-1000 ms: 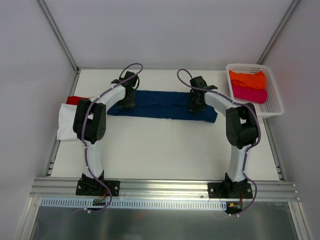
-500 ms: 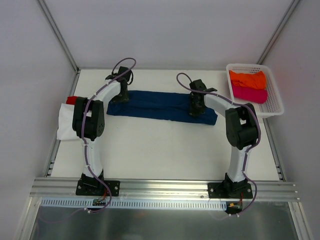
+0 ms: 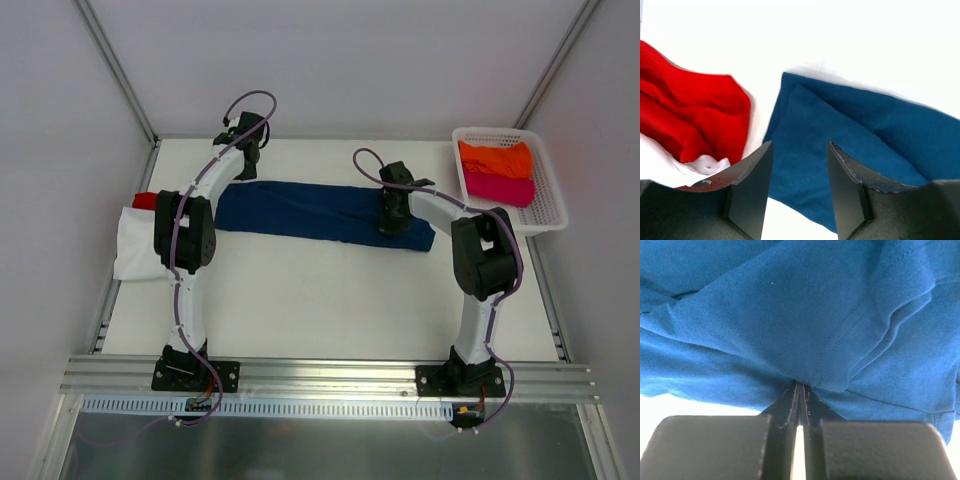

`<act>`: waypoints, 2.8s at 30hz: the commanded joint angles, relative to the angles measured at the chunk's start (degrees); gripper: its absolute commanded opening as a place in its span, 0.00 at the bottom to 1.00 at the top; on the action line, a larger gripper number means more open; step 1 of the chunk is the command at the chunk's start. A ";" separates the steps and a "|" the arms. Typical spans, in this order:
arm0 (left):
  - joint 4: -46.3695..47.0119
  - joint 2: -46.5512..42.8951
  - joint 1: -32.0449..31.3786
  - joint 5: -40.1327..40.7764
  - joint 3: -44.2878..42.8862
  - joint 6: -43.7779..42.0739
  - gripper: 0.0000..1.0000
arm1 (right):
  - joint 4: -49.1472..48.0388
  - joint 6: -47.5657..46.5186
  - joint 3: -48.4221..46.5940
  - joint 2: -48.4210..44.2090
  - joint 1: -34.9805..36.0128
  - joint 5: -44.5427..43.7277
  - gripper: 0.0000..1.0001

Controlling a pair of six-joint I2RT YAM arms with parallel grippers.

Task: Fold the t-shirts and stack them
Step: Fold the tshirt

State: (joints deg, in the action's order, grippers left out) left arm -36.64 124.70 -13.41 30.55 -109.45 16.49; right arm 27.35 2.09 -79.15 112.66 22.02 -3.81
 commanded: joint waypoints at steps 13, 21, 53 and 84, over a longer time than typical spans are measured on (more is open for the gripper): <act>-1.15 -9.57 -3.99 -3.64 6.09 2.41 0.37 | -0.55 0.02 2.25 -9.73 0.83 -3.04 0.01; 0.78 -12.81 -6.36 -8.75 13.19 5.04 0.25 | 2.25 -1.56 3.22 -22.83 1.01 -7.96 0.09; -4.75 3.53 0.05 -13.23 6.61 3.19 0.25 | 13.16 -0.60 -15.41 6.51 -2.86 -10.34 0.00; -4.66 -22.73 -16.82 -11.56 47.64 22.60 0.16 | 17.29 -1.12 -27.10 15.48 -4.53 -8.40 0.01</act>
State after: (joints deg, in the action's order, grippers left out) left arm -36.71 105.89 -27.51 19.90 -68.34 32.67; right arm 42.11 2.15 -103.18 127.50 18.46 -11.75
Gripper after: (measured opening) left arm 0.160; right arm 0.009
